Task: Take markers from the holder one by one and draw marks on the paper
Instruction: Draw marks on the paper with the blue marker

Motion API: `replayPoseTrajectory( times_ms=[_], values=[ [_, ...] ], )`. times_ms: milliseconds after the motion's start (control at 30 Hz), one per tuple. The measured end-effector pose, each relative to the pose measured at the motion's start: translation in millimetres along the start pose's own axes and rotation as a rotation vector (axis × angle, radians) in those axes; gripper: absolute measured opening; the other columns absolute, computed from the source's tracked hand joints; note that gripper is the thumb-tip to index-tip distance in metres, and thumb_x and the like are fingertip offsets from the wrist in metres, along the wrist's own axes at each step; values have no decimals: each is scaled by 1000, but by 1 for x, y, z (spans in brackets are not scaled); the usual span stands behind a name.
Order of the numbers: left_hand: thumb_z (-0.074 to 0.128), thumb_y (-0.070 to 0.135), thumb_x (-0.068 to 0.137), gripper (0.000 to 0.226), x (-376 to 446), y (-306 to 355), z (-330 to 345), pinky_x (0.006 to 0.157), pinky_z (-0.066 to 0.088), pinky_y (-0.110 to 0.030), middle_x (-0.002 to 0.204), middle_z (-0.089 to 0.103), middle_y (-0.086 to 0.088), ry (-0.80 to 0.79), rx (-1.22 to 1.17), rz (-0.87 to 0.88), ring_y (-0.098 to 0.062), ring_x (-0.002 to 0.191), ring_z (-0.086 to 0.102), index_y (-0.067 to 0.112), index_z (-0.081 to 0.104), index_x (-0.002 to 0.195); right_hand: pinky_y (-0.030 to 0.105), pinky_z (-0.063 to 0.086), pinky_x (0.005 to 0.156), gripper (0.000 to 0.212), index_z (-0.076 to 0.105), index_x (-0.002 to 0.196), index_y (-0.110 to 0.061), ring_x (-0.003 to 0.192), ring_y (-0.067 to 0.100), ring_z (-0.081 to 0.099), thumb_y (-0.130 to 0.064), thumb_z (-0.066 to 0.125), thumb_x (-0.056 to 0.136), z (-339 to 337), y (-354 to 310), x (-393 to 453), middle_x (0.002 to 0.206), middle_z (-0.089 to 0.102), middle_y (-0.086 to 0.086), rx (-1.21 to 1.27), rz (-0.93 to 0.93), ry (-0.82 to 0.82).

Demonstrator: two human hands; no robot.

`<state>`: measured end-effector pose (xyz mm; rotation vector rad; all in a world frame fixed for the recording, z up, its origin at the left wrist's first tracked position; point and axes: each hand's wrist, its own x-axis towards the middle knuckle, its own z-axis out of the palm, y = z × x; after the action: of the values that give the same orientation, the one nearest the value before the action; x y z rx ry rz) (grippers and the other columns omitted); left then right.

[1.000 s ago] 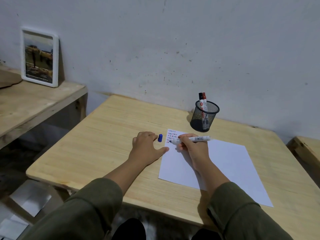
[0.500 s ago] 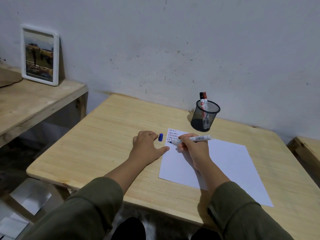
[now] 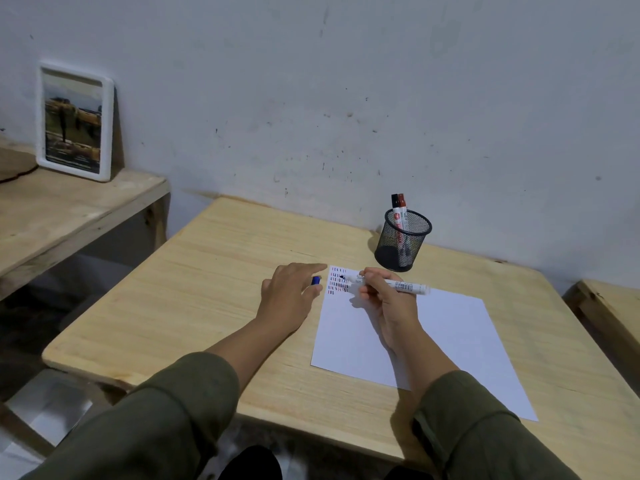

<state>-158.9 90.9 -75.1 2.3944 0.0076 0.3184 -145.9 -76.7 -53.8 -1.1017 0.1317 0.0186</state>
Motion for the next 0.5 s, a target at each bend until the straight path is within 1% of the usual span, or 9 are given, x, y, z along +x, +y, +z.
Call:
replayPoseTrajectory(
  times_ms=[100, 167, 200, 233, 267, 333, 400, 500],
  values=[
    [50, 21, 92, 27, 6, 4, 3, 93, 37, -34, 114, 63, 1, -11, 5, 8, -20, 113, 50, 27, 64, 114, 19, 53, 48, 4, 65, 83, -2, 47, 8, 59, 1, 63, 83, 1, -6, -2, 57, 63, 6, -17, -24, 17],
    [50, 12, 90, 24, 9, 9, 3, 85, 44, -27, 103, 64, -5, 9, -113, -24, -20, 100, 58, 18, 68, 106, 17, 53, 50, 4, 66, 86, -2, 47, 7, 59, 0, 64, 83, 0, -13, 0, 61, 65, 6, -50, -49, 24],
    [50, 8, 90, 23, 10, 12, 3, 79, 46, -23, 97, 64, -5, 24, -199, -56, -19, 92, 61, 16, 68, 102, 17, 53, 52, 5, 66, 87, -3, 47, 8, 59, -1, 64, 83, 0, -17, 1, 64, 66, 7, -65, -61, 18],
    [50, 6, 89, 22, 12, 16, 3, 77, 48, -21, 92, 65, -2, 43, -299, -97, -17, 87, 62, 16, 69, 96, 16, 54, 54, 7, 66, 89, -4, 48, 8, 59, 0, 64, 83, 0, -22, 3, 66, 67, 7, -75, -71, 7],
    [51, 5, 88, 23, 14, 20, 3, 79, 52, -25, 88, 66, 2, 72, -397, -144, -17, 85, 64, 21, 68, 89, 16, 54, 55, 8, 65, 89, -5, 48, 8, 59, 1, 64, 83, 0, -27, 4, 66, 68, 6, -78, -79, -3],
    [55, 7, 86, 29, 21, 29, 1, 83, 56, -38, 85, 68, 8, 134, -564, -238, -17, 87, 66, 32, 64, 77, 16, 54, 54, 10, 64, 89, -6, 48, 8, 60, 2, 63, 83, 2, -38, 6, 63, 70, 4, -71, -90, -22],
    [56, 5, 85, 28, 26, 40, 0, 84, 56, -43, 87, 67, 4, 143, -707, -275, -17, 88, 65, 31, 64, 79, 17, 53, 53, 11, 64, 89, -6, 47, 8, 59, 3, 62, 83, 5, -48, 5, 63, 70, 3, -60, -105, -41],
    [54, 3, 87, 22, 29, 52, -1, 79, 55, -35, 91, 67, -2, 132, -807, -254, -17, 89, 63, 22, 65, 90, 18, 53, 54, 12, 64, 90, -6, 48, 10, 58, 3, 62, 83, 6, -59, 3, 67, 69, 6, -66, -119, -65]
  ],
)
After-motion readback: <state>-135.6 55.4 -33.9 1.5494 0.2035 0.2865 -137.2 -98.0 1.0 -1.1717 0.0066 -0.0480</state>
